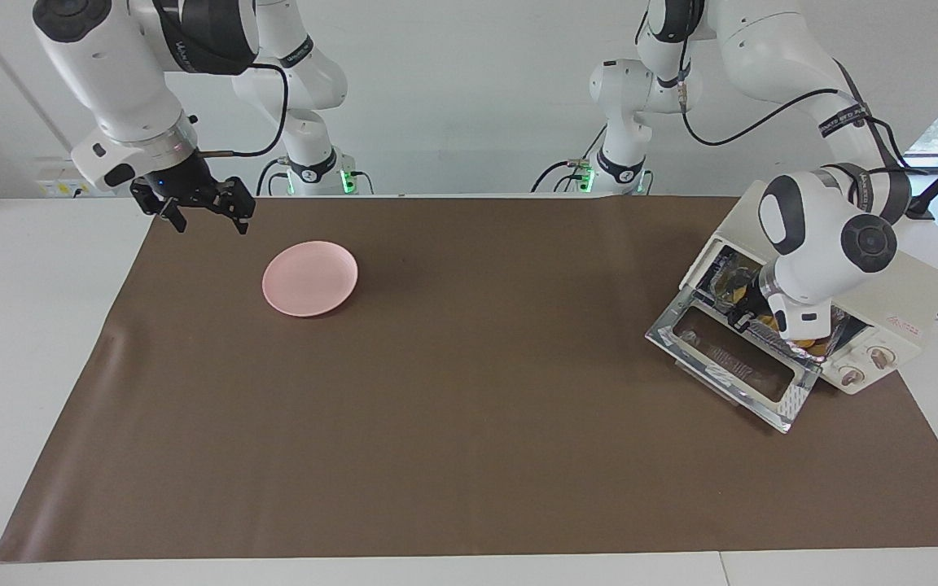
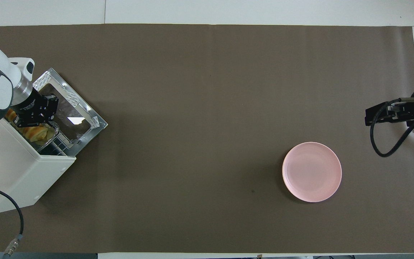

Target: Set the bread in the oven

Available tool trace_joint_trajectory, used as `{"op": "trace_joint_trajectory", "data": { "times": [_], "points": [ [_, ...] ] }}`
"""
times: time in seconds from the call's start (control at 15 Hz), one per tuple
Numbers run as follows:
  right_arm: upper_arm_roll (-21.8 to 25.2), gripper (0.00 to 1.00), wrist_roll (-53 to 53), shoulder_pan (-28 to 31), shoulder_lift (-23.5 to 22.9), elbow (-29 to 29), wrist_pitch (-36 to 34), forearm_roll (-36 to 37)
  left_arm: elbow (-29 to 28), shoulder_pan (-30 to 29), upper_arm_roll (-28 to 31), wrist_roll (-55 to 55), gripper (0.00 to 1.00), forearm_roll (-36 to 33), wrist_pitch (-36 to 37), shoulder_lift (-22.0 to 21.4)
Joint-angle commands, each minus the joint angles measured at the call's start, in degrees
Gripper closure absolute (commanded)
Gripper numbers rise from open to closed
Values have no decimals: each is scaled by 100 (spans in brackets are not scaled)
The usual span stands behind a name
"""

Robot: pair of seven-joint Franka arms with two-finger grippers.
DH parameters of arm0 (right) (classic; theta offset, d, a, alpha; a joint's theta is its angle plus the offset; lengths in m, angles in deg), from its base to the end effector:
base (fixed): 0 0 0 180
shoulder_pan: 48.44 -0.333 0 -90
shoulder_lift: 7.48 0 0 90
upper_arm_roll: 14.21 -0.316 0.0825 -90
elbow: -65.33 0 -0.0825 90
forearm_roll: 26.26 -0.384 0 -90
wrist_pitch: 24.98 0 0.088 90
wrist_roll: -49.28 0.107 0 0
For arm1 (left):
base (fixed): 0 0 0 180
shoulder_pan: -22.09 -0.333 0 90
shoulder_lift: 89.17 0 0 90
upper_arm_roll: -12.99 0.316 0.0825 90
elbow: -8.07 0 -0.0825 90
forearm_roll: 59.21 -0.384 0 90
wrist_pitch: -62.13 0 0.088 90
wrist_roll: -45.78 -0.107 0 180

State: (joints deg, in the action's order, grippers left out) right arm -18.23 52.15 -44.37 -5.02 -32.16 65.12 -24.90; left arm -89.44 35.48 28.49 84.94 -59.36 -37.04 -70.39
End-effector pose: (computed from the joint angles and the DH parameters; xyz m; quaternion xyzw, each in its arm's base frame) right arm 0.5371 -0.0023 0.5866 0.9987 -0.0250 -0.0427 0.0144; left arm 0.6126 0.0096 0.3880 -0.9256 -0.3475 0.1213 0.0879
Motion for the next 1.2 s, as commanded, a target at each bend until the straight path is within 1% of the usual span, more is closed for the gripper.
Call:
{"op": "trace_joint_trajectory", "data": {
  "times": [0.0,0.07,0.13,0.2,0.27,0.47,0.8,1.0,1.14],
  "points": [
    [-19,0,-102,24,124,-157,87,66,-268,67,32,-57,90,-326,-137,-226],
    [-19,0,-102,24,124,-148,87,66,-268,67,32,-58,79,-327,-146,-226],
    [-19,0,-102,24,124,-148,87,66,-268,67,32,-58,57,-336,-146,-226],
    [-19,0,-102,24,124,-148,87,66,-260,67,32,-58,41,-336,-146,-217],
    [-19,0,-102,24,124,-148,87,66,-242,76,32,-58,0,-345,-137,-217],
    [-19,0,-102,24,124,-157,87,66,-172,173,23,-58,0,-538,-137,-191],
    [-19,0,-102,24,124,-148,87,66,161,252,15,-145,0,-564,-137,-112],
    [-19,0,-102,24,124,-148,87,66,495,313,15,-461,0,-556,-155,-41],
    [-19,0,-102,24,124,-148,87,66,715,348,-12,-907,0,-538,-129,-50]
  ]
}}
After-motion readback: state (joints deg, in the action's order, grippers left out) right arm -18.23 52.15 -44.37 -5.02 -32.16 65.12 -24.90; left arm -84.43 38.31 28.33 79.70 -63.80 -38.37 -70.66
